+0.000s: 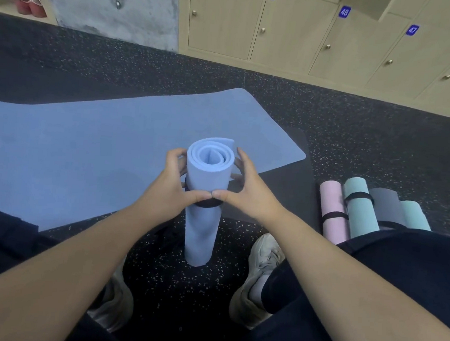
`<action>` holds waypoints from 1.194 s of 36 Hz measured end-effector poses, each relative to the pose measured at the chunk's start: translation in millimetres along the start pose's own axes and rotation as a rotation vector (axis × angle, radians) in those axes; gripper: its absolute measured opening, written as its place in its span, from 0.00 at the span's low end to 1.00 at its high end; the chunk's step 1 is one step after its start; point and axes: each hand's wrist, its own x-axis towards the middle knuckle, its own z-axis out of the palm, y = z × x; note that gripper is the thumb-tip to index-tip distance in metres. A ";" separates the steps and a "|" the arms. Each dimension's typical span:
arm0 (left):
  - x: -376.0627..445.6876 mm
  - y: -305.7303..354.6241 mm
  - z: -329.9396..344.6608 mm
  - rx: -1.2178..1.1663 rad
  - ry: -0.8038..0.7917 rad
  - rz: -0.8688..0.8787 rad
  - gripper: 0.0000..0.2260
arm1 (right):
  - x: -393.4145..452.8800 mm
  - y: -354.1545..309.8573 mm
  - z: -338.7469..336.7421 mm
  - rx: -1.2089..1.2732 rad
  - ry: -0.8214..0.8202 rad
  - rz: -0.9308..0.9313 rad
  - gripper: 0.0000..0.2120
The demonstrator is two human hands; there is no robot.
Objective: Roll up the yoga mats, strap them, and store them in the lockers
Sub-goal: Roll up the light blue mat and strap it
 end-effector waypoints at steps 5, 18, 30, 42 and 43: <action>1.6 -5.0 1.7 0.059 -0.042 0.001 0.38 | -0.8 4.1 -1.2 0.040 0.005 -0.002 0.41; 3.3 -6.8 5.6 0.156 -0.041 -0.018 0.38 | 1.4 23.6 -2.2 -0.243 -0.069 0.026 0.28; 7.1 -18.4 11.1 0.210 -0.056 -0.033 0.37 | 5.4 39.6 2.3 -0.326 -0.120 0.203 0.33; 3.3 -34.7 10.7 0.299 -0.031 -0.045 0.36 | -3.6 39.1 8.4 -0.445 -0.175 0.122 0.29; 3.4 -35.0 9.4 0.300 -0.028 -0.047 0.35 | -3.9 36.1 6.1 -0.462 -0.159 0.095 0.28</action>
